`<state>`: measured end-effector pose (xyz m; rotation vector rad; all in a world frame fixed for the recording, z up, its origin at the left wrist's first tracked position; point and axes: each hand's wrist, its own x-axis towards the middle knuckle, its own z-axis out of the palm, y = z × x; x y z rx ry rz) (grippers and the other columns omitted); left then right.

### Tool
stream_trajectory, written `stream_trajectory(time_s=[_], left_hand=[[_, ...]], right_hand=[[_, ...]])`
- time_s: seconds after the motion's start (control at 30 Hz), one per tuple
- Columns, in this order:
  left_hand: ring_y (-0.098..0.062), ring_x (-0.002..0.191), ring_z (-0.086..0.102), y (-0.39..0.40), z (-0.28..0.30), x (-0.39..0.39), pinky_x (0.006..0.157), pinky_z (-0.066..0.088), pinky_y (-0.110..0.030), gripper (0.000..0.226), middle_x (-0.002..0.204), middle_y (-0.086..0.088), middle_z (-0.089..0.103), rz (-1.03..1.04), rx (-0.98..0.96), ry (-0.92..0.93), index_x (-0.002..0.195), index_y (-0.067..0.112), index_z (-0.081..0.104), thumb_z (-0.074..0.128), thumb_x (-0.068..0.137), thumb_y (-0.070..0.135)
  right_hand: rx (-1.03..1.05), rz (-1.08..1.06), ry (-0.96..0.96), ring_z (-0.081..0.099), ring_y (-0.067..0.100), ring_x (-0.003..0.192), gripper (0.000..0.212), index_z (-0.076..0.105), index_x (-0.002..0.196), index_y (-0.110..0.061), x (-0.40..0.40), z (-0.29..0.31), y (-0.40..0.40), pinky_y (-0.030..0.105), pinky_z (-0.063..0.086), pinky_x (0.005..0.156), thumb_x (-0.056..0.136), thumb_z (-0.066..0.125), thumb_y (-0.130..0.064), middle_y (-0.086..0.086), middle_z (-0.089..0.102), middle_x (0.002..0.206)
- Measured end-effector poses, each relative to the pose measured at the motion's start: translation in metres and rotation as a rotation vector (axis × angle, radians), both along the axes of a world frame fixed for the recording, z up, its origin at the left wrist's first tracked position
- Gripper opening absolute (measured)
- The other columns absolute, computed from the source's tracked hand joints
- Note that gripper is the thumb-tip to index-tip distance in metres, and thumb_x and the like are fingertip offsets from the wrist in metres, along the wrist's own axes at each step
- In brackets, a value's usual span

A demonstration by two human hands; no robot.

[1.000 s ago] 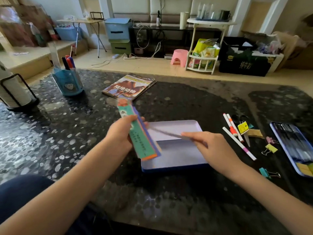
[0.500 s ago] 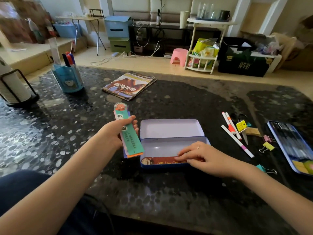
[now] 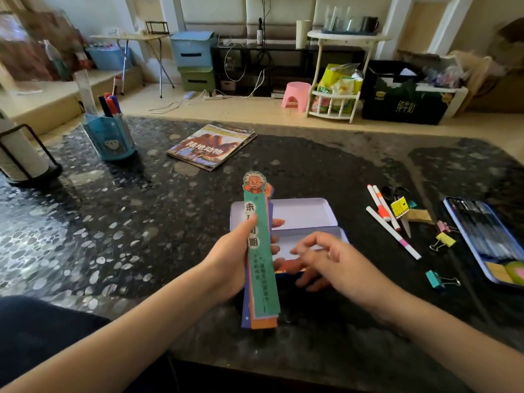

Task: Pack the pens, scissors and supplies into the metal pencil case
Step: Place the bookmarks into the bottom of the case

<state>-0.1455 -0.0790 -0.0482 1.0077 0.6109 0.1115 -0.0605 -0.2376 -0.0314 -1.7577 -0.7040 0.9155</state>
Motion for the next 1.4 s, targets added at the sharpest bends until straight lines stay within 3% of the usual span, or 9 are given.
stream_trajectory(time_s=[0.1, 0.23, 0.43, 0.7, 0.83, 0.97, 1.1, 1.23, 1.4], left_hand=[[-0.017, 0.081, 0.058, -0.004, -0.002, -0.004, 0.072, 0.047, -0.031, 0.051, 0.09, -0.006, 0.058, -0.052, -0.035, -0.002, 0.111, 0.013, 0.065, 0.026, 0.098, 0.044], [-0.017, 0.08, 0.066, -0.013, -0.008, -0.007, 0.069, 0.057, -0.032, 0.039, 0.099, -0.009, 0.064, -0.087, -0.115, -0.024, 0.11, 0.01, 0.064, 0.034, 0.099, 0.032], [-0.02, 0.072, 0.068, -0.014, -0.011, -0.007, 0.063, 0.057, -0.032, 0.027, 0.09, -0.013, 0.071, -0.197, -0.017, -0.039, 0.106, 0.001, 0.064, 0.058, 0.083, 0.015], [-0.021, 0.066, 0.069, -0.01, -0.009, -0.004, 0.06, 0.058, -0.033, 0.012, 0.086, -0.014, 0.071, 0.014, 0.027, -0.031, 0.094, 0.003, 0.067, 0.061, 0.083, 0.002], [-0.022, 0.065, 0.07, -0.003, -0.006, -0.002, 0.057, 0.059, -0.035, 0.015, 0.088, -0.014, 0.072, 0.133, 0.048, -0.042, 0.096, 0.005, 0.067, 0.064, 0.082, 0.008], [-0.021, 0.058, 0.069, 0.004, 0.001, -0.005, 0.054, 0.059, -0.035, 0.015, 0.076, -0.011, 0.072, 0.12, -0.055, -0.073, 0.096, 0.006, 0.063, 0.051, 0.093, 0.014], [-0.022, 0.074, 0.066, 0.02, 0.004, -0.002, 0.065, 0.057, -0.038, 0.013, 0.089, -0.013, 0.068, 0.257, -0.04, -0.019, 0.099, 0.008, 0.061, 0.051, 0.095, 0.015], [-0.021, 0.061, 0.061, 0.045, 0.008, -0.006, 0.046, 0.055, -0.028, 0.005, 0.078, -0.01, 0.062, 0.451, -0.043, 0.014, 0.087, 0.008, 0.06, 0.06, 0.089, 0.013], [-0.022, 0.062, 0.064, 0.059, 0.014, -0.01, 0.049, 0.053, -0.031, 0.009, 0.08, -0.012, 0.066, 0.654, -0.046, 0.019, 0.08, 0.009, 0.062, 0.069, 0.082, 0.013]], right_hand=[[-0.04, 0.008, 0.081, 0.065, 0.013, 0.062, 0.055, 0.053, 0.098, -0.015, -0.019, -0.008, 0.008, 0.028, 0.055, 0.056, 0.061, 0.067, -0.054, 0.001, 0.068, 0.079], [-0.133, -0.061, 0.152, 0.061, 0.008, 0.058, 0.055, 0.053, 0.1, -0.016, -0.022, -0.013, 0.01, 0.022, 0.05, 0.051, 0.064, 0.074, -0.051, 0.002, 0.069, 0.082], [-0.122, -0.141, 0.188, 0.068, 0.012, 0.058, 0.035, 0.056, 0.103, -0.014, -0.022, -0.017, 0.008, 0.021, 0.052, 0.051, 0.075, 0.077, -0.018, 0.008, 0.072, 0.082], [-0.054, -0.141, 0.093, 0.072, 0.01, 0.073, 0.029, 0.053, 0.097, -0.015, -0.024, -0.006, 0.016, 0.022, 0.055, 0.056, 0.08, 0.074, -0.026, 0.0, 0.071, 0.087], [0.04, -0.228, 0.124, 0.072, 0.013, 0.07, 0.017, 0.056, 0.082, -0.01, -0.02, -0.002, 0.037, 0.024, 0.055, 0.053, 0.084, 0.071, -0.018, 0.004, 0.073, 0.079], [0.036, -0.203, 0.115, 0.07, 0.01, 0.065, 0.012, 0.062, 0.09, -0.001, -0.015, 0.001, 0.054, 0.022, 0.056, 0.054, 0.085, 0.068, -0.011, 0.005, 0.071, 0.079], [0.035, -0.259, -0.098, 0.065, 0.014, 0.079, 0.012, 0.066, 0.099, -0.008, 0.015, 0.01, 0.064, 0.022, 0.052, 0.062, 0.09, 0.06, -0.004, 0.006, 0.069, 0.092], [-0.133, -0.077, -0.746, 0.058, -0.002, 0.075, 0.014, 0.071, 0.093, -0.024, 0.059, 0.029, 0.061, 0.012, 0.041, 0.061, 0.087, 0.065, -0.012, -0.008, 0.066, 0.085], [-0.431, 0.387, -0.678, 0.061, -0.003, 0.077, 0.015, 0.071, 0.085, -0.025, 0.056, 0.004, 0.061, 0.014, 0.047, 0.072, 0.084, 0.069, -0.01, -0.005, 0.07, 0.089]])
